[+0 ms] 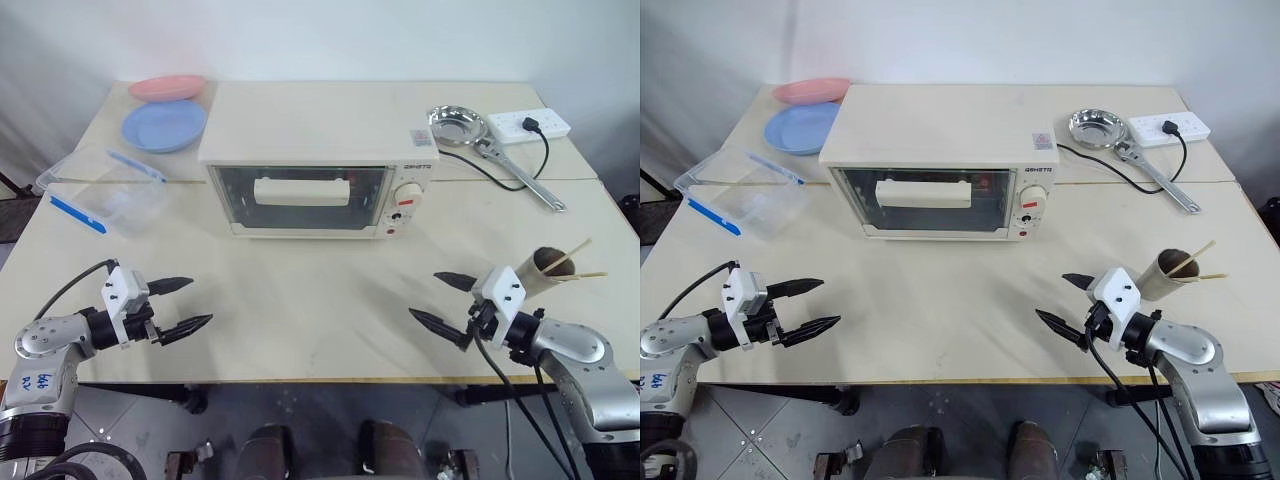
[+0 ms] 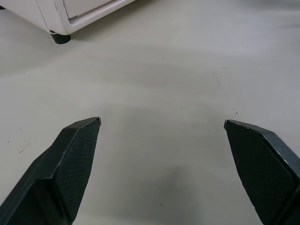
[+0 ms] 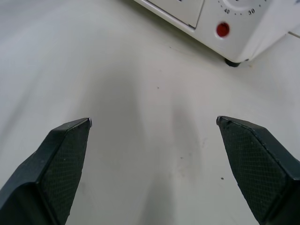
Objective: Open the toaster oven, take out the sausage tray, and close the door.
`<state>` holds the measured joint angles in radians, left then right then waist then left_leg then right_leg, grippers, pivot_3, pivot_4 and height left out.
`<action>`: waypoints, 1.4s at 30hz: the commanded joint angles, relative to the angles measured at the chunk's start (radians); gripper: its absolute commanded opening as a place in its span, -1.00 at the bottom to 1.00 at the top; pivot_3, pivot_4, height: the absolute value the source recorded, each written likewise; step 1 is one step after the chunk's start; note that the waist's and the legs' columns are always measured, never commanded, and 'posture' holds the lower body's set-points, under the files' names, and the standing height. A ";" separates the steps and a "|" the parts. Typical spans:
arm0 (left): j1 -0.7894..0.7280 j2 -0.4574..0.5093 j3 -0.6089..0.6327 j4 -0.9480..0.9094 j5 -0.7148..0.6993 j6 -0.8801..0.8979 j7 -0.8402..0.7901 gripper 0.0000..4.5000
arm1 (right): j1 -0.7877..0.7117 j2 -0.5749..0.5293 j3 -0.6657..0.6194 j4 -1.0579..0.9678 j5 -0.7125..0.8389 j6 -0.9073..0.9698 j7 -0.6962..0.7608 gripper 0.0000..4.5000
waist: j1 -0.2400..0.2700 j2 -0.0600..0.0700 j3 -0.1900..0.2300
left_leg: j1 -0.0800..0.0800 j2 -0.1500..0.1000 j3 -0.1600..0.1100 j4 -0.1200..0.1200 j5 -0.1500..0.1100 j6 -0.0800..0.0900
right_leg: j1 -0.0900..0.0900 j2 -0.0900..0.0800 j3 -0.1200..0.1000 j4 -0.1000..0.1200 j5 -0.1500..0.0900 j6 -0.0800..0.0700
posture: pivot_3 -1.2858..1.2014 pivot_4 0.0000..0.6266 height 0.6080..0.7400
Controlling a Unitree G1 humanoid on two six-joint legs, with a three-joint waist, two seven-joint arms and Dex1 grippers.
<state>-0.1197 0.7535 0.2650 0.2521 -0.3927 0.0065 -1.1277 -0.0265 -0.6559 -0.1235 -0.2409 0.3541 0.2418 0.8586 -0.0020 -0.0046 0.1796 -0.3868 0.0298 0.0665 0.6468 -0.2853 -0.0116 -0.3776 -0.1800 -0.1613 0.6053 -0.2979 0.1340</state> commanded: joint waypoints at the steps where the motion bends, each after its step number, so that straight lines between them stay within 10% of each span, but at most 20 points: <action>1: -0.003 0.008 0.022 -0.022 -0.027 0.000 -0.014 0.99 | -0.023 -0.014 0.004 -0.063 0.021 0.017 0.008 1.00 | 0.000 0.000 0.000 | 0.000 0.000 0.000 0.000 0.000 0.000 | 0.000 0.000 0.000 0.000 0.000 0.000 | 0.03 -0.52 1.00; 24: -0.037 -0.033 0.185 -0.141 -0.206 0.129 0.082 0.99 | -0.667 0.147 0.263 0.088 0.044 0.234 0.043 1.00 | -0.003 -0.001 0.001 | -0.002 0.000 0.002 0.001 -0.001 -0.001 | -0.004 0.000 0.002 0.002 0.000 0.000 | 0.03 -0.52 1.00; 42: -0.099 0.021 0.241 -0.112 -0.237 0.210 0.092 0.91 | -0.667 0.115 0.327 0.013 0.037 0.210 0.226 1.00 | -0.016 -0.002 0.001 | -0.005 0.001 0.009 0.001 -0.001 -0.001 | -0.013 0.000 0.005 0.008 0.000 0.000 | 0.03 -0.52 1.00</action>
<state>-0.2056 0.7547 0.4898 0.1352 -0.6102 0.2113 -1.0296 -0.6924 -0.5373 0.2014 -0.1825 0.3818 0.4803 1.0672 -0.0183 -0.0066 0.1807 -0.3920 0.0312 0.0756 0.6481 -0.2861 -0.0124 -0.3911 -0.1800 -0.1565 0.6129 -0.2978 0.1338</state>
